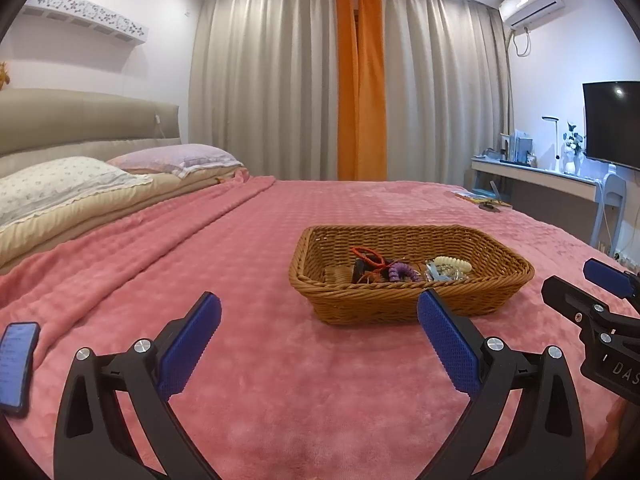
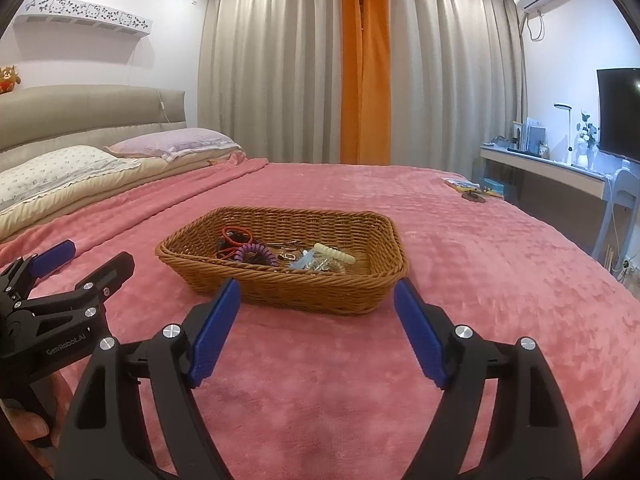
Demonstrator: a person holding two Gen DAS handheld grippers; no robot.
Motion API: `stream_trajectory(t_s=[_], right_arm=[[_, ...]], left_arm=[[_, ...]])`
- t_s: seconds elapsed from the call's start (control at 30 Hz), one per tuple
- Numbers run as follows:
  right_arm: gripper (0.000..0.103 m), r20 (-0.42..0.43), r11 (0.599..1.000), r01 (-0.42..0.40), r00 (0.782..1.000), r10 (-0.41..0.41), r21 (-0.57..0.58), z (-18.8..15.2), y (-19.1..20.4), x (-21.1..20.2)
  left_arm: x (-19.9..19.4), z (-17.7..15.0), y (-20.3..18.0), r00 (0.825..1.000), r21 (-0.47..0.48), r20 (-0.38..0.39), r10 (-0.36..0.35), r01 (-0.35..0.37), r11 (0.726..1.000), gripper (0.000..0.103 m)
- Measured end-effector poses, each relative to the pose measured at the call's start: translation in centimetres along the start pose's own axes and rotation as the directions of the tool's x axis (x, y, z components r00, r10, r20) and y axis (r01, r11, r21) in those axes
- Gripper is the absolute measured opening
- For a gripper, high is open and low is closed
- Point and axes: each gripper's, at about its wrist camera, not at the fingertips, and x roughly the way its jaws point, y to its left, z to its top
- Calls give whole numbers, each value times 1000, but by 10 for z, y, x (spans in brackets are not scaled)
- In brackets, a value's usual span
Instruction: Organize jewelry
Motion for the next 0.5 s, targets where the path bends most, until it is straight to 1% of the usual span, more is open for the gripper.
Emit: stream_trajectory(t_s=[0.5], right_arm=[[75,-13,1000,-10,1000,11,25,0,-4,1]], left_arm=[[0,0,0,1000,2,-1,-3,3,1000,95]])
